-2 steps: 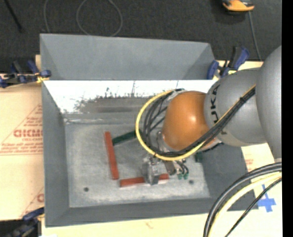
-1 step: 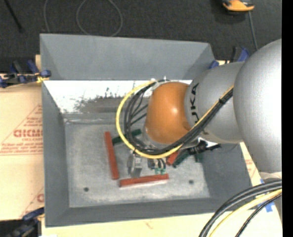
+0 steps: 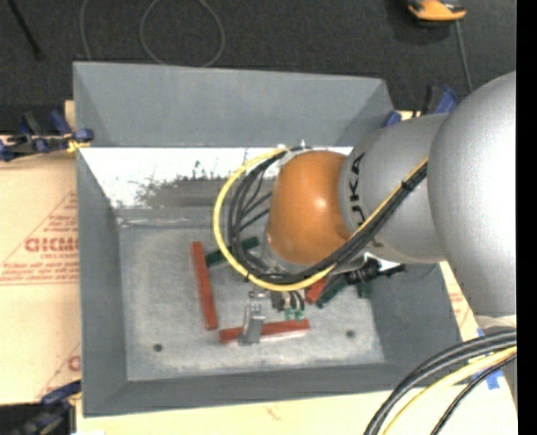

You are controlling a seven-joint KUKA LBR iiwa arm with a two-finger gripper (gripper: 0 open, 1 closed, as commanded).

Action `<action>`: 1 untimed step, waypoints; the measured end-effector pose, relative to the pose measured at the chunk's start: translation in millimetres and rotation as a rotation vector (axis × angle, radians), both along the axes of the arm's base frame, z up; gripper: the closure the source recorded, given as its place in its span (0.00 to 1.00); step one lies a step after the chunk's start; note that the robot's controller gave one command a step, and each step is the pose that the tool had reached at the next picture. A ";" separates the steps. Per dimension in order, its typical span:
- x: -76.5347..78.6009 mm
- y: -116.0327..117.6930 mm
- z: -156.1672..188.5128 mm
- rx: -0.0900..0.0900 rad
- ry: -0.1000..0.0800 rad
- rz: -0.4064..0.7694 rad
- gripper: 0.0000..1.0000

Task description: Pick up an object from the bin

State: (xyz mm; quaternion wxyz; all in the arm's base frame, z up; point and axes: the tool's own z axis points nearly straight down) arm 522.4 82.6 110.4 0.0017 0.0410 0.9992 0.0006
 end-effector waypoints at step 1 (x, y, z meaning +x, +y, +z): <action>-44.0 -19.8 -37.3 0.000 0.001 -0.101 0.00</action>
Offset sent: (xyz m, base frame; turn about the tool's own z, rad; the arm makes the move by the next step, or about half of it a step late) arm -0.0441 -0.0189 -0.0367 0.1027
